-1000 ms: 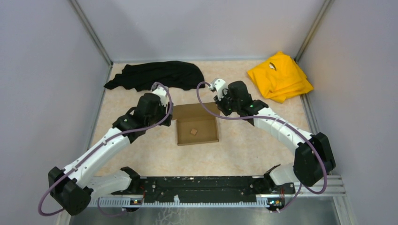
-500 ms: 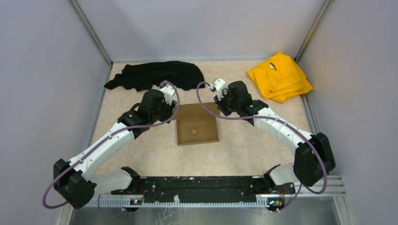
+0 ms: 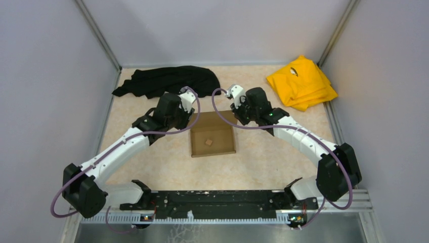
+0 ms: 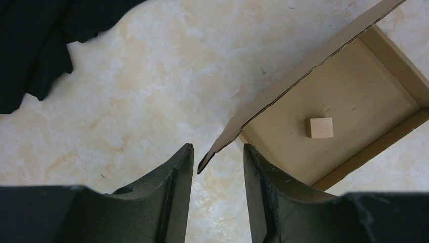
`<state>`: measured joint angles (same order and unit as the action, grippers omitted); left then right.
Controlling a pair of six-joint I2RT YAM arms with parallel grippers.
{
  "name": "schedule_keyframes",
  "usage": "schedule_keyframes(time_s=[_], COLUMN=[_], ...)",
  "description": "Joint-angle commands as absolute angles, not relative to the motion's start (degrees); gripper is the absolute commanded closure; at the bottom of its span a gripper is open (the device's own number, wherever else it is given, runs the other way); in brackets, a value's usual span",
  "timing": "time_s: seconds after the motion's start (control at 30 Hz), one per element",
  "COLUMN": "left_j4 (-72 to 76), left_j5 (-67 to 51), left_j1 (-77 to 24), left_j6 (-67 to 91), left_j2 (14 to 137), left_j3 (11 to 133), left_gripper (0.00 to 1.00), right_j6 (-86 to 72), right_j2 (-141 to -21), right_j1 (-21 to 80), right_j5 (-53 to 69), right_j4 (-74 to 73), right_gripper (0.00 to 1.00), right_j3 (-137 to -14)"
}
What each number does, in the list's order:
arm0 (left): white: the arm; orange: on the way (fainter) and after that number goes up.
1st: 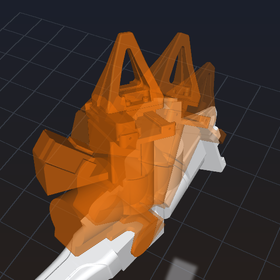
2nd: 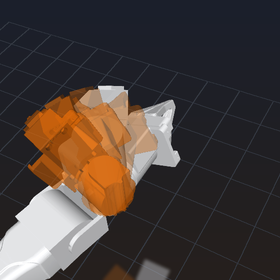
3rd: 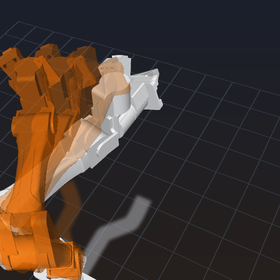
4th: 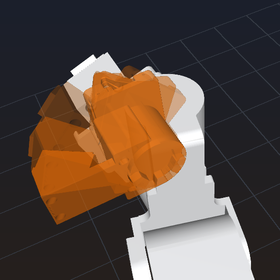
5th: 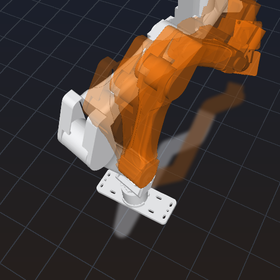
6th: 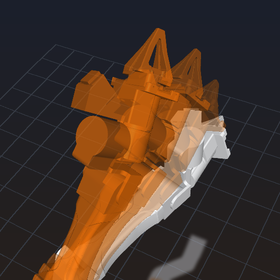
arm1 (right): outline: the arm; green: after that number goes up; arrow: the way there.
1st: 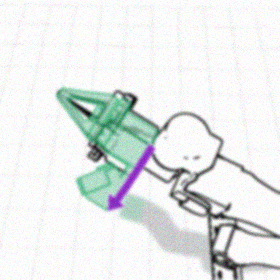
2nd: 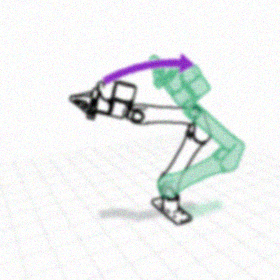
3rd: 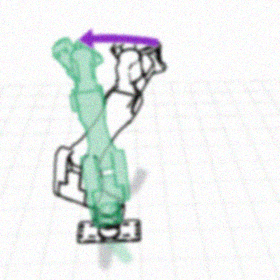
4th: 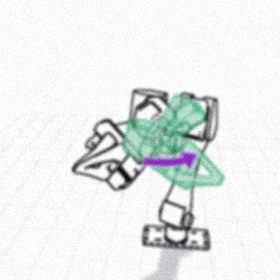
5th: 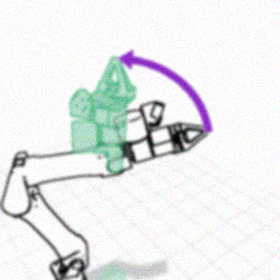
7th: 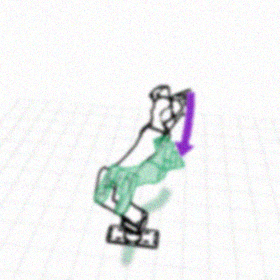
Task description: Fold the paper box
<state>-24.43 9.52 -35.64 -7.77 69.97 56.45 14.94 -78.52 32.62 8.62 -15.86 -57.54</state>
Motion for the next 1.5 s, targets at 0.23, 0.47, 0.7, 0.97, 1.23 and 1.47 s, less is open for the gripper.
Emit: schedule_keyframes(time_s=[0.23,0.47,0.7,0.97,1.23,1.47], left_j4=[-24.52,-24.85,-26.11,-26.39,-26.28,-26.19], left_j5=[7.64,7.56,8.59,8.82,8.17,8.02], left_j1=[-35.03,-34.84,-34.2,-33.84,-33.68,-33.67], left_j6=[-9.0,-8.76,-8.19,-7.94,-7.77,-7.61], left_j2=[69.42,68.64,69.22,69.43,70.58,70.84], left_j3=[58.28,58.1,58.78,59.06,58.97,58.76], left_gripper=[0.61,0.61,0.7,0.73,0.74,0.74], right_j6=[15.03,14.94,15.03,15.03,14.94,14.72], right_j2=[-78.68,-78.71,-78.6,-78.49,-78.49,-78.35], right_j1=[33.39,33.4,33.35,33.4,33.4,33.4], right_j5=[8.09,8.17,8.08,8.31,8.69,9.11], right_j4=[-14.84,-14.86,-15.05,-15.19,-15.07,-14.86], right_gripper=[0.89,0.9,0.9,0.91,0.91,0.92], right_j3=[-60.25,-60.32,-60.6,-60.86,-60.91,-60.78])
